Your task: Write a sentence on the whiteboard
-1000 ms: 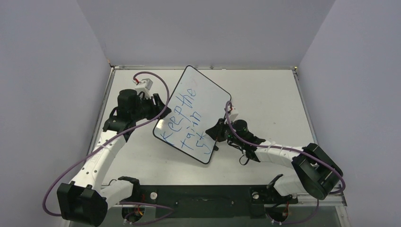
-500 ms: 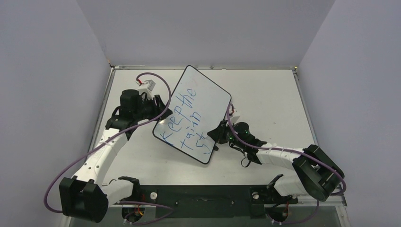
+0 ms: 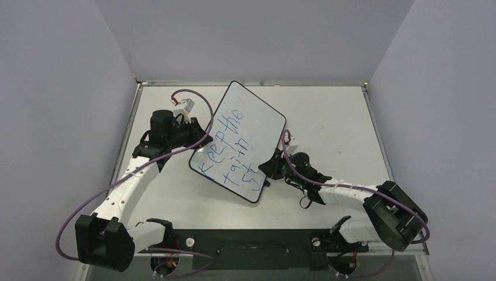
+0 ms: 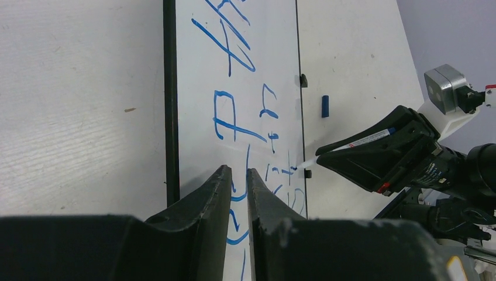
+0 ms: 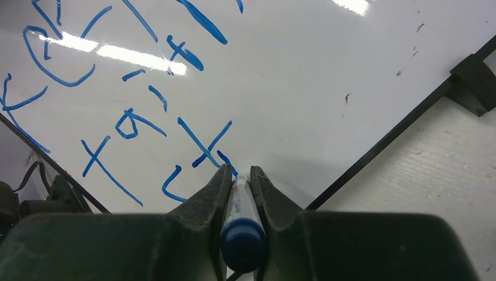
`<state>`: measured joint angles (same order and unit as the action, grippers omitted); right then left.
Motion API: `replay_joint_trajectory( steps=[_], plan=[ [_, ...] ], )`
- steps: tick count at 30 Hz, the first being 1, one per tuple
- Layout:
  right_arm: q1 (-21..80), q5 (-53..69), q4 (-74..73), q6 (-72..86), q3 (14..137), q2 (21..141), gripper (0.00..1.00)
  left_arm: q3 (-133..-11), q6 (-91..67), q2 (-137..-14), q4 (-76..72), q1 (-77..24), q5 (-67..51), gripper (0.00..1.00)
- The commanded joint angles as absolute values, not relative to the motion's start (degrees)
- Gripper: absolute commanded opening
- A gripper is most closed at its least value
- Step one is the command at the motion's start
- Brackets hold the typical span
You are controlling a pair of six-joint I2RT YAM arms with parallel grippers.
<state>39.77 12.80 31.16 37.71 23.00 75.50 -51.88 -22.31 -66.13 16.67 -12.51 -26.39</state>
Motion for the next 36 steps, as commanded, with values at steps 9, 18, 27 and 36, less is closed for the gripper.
replay_joint_trajectory(
  steps=[9, 18, 27, 36],
  plan=[
    [38.15, 10.65, 25.78, 34.77, 23.49, 75.14, 0.0, -52.51, -22.07, -66.22, 13.76, -12.18, -28.61, 0.11],
    [35.88, 9.9, 22.9, 34.03, 29.35, 77.36, 0.0, -55.27, -20.88, -63.98, 17.66, -12.15, -22.24, 0.41],
    [35.71, 10.61, 20.7, 33.98, 34.57, 76.9, 0.0, -58.81, -20.05, -62.13, 20.91, -9.74, -19.92, 0.44],
    [35.74, 10.82, 17.74, 34.11, 34.4, 70.42, 0.0, -55.97, -20.7, -63.66, 19.51, -7.73, -19.37, 0.45]
  ],
)
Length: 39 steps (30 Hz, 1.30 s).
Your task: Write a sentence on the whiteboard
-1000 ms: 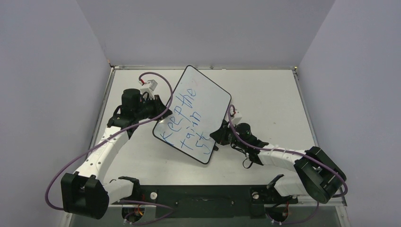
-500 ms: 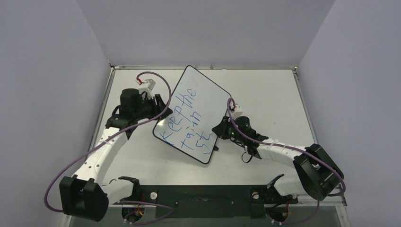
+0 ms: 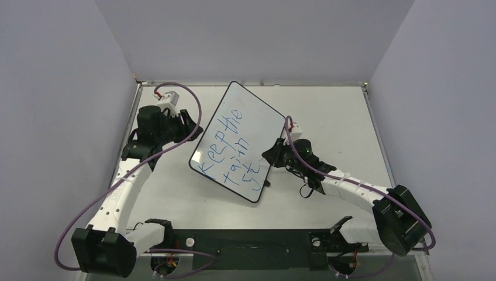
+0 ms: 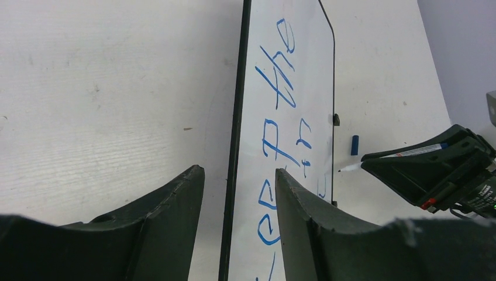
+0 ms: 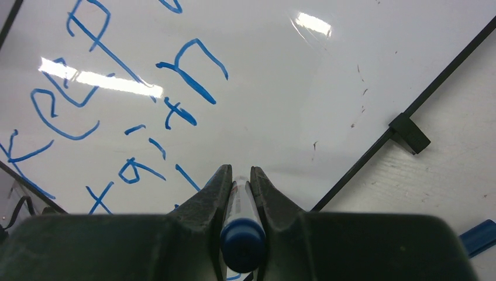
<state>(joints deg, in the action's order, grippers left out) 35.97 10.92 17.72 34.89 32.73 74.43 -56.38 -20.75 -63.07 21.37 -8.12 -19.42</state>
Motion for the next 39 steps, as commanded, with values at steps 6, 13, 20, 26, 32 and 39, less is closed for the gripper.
replay_joint_trajectory(
  steps=[6, 13, 20, 26, 32, 39],
  plan=[
    [35.62, 10.6, 16.99, 33.53, 35.25, 69.65, 0.0, -52.32, -22.33, -65.35, 13.37, -7.67, -29.34, 0.46],
    [35.03, 10.7, 20.2, 34.18, 36.96, 73.26, 0.0, -52.01, -22.3, -67.88, 13.38, -7.68, -30.12, 0.36],
    [34.72, 14.76, 24.89, 35.52, 39.35, 78.57, 0.0, -52.47, -22.06, -69.15, 12.89, -7.71, -30.4, 0.16],
    [34.78, 16.49, 27.67, 36.65, 39.64, 81.94, 0.0, -53.54, -21.57, -69.79, 13.26, -7.73, -30.35, 0.13],
    [34.67, 16.24, 27.92, 36.48, 39.73, 84.03, 0.0, -53.84, -21.05, -70.34, 13.56, -7.73, -30.31, 0.11],
    [34.57, 12.51, 23.33, 34.54, 38.6, 84.06, 0.0, -54.28, -20.75, -70.26, 13.96, -7.73, -29.95, 0.08]
  ],
)
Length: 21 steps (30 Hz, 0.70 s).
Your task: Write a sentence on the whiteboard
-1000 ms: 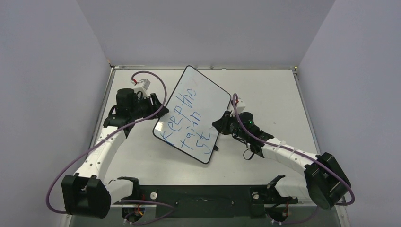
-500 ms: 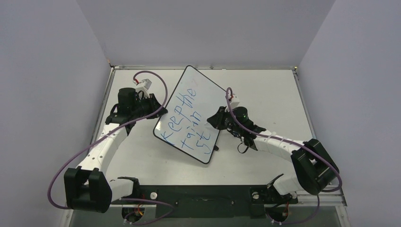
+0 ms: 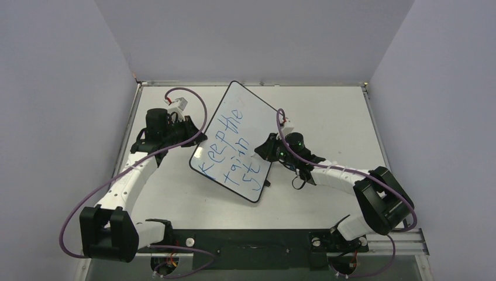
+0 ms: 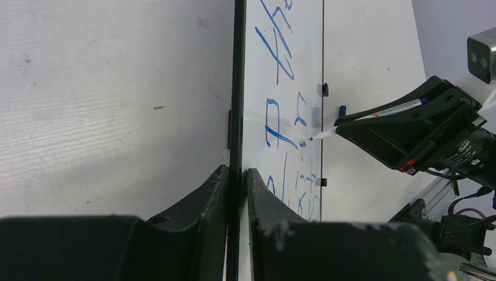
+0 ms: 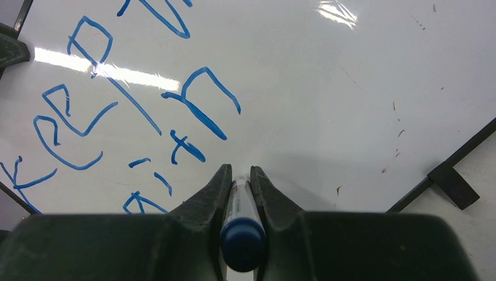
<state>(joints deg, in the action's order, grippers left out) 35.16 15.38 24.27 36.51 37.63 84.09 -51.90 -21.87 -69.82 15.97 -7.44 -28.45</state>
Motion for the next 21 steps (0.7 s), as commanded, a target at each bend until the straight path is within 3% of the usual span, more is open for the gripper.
replay_joint_trajectory(
  steps=[1, 21],
  plan=[
    [34.55, 12.25, 22.46, 34.21, 38.24, 83.81, 0.0, -54.25, -20.75, -70.23, 13.93, -7.73, -29.92, 0.08],
    [34.32, 8.77, 17.13, 31.97, 31.36, 79.91, 0.0, -54.21, -20.65, -70.14, 13.82, -7.71, -30.22, 0.04]
  ],
)
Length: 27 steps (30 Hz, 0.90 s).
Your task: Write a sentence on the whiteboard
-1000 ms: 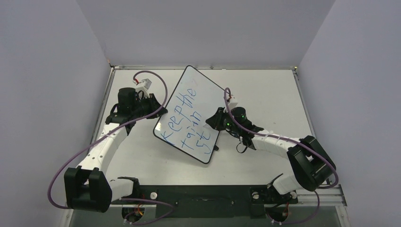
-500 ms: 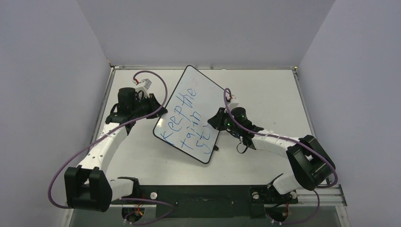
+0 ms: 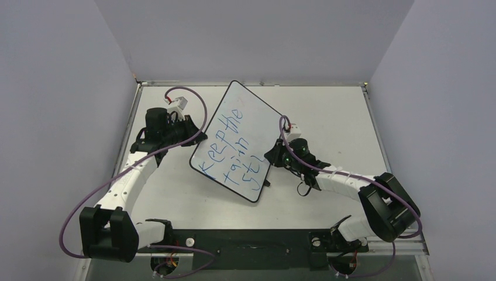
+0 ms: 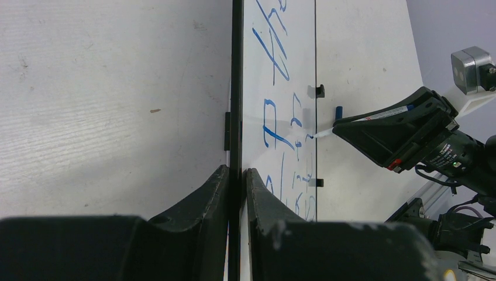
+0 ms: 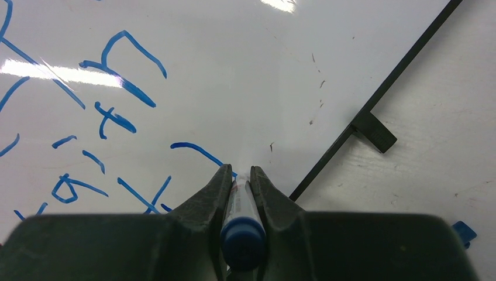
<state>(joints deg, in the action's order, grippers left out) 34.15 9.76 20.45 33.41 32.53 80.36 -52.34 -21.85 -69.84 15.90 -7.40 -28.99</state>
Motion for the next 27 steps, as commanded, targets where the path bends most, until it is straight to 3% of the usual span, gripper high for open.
replay_joint_trajectory(
  steps=[1, 27],
  plan=[
    [34.3, 9.0, 17.05, 32.1, 31.75, 79.72, 0.0, -54.22, -20.65, -70.18, 13.81, -7.72, -30.23, 0.04],
    [36.15, 11.29, 15.89, 34.12, 46.17, 84.67, 0.0, -53.48, -20.52, -70.03, 13.63, -7.77, -30.67, 0.0]
  ],
)
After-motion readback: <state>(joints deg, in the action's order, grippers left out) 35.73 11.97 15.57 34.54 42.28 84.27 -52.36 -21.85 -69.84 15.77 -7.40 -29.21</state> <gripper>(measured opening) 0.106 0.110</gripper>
